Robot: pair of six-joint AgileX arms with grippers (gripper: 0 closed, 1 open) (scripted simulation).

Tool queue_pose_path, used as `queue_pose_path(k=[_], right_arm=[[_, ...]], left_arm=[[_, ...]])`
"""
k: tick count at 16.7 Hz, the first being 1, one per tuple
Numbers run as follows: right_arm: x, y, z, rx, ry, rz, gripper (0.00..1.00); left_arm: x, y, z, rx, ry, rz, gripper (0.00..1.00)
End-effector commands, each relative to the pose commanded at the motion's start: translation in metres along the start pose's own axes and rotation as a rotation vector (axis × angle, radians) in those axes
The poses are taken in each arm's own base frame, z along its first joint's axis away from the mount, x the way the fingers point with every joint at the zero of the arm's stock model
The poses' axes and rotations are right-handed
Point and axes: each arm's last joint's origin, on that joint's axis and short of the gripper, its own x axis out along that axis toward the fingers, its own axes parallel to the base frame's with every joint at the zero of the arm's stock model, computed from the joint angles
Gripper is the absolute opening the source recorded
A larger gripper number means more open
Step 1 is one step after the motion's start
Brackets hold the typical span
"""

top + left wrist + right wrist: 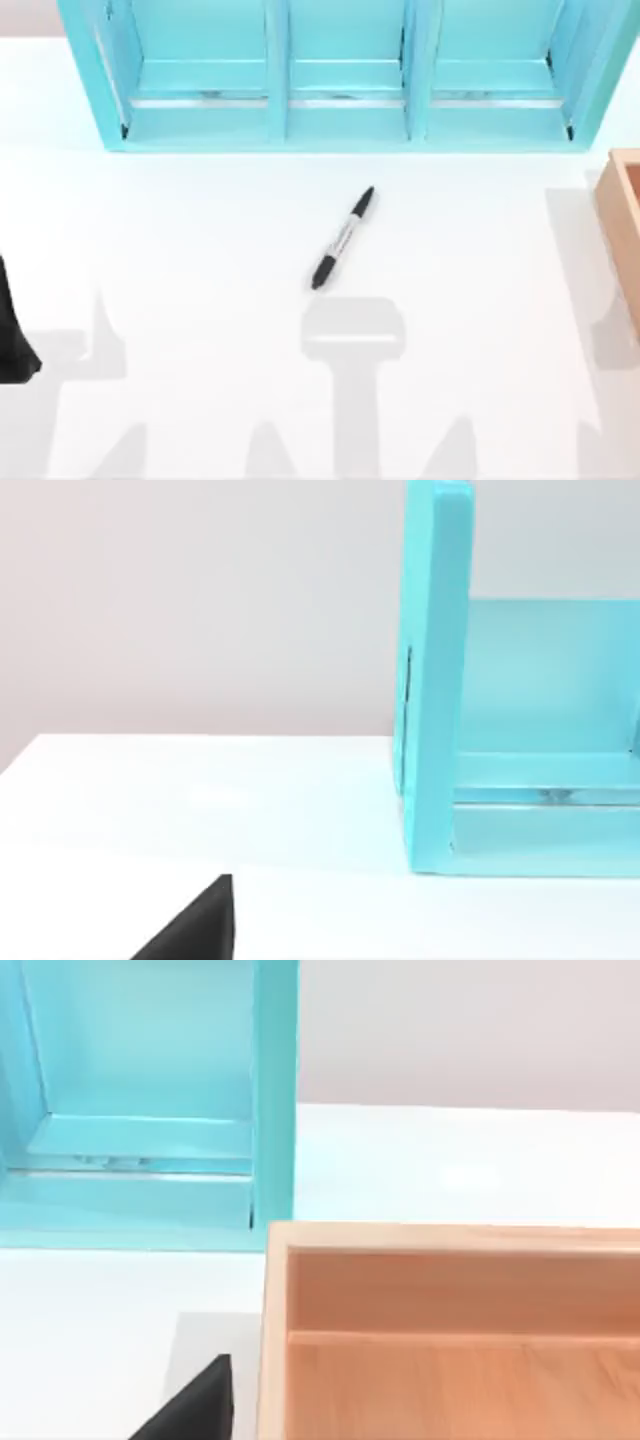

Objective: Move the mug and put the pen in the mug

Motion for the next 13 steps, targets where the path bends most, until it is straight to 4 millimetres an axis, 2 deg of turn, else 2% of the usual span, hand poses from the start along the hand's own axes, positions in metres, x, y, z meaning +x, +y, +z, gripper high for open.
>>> queue_pose_path(k=[3,5,9,13], right_arm=[[0.011,-0.008,0.035,-0.034,0.214,-0.037,1.0],[0.026,-0.016,0.058,-0.052,0.383,-0.056,1.0],[0.077,-0.041,0.093,-0.065,0.74,-0.064,1.0],[0.137,-0.072,0.102,-0.043,1.057,-0.028,1.0]], left_arm=[[0.0,0.0,0.0,0.0,0.0,0.0,1.0],[0.0,0.0,0.0,0.0,0.0,0.0,1.0],[0.0,0.0,0.0,0.0,0.0,0.0,1.0],[0.0,0.0,0.0,0.0,0.0,0.0,1.0]])
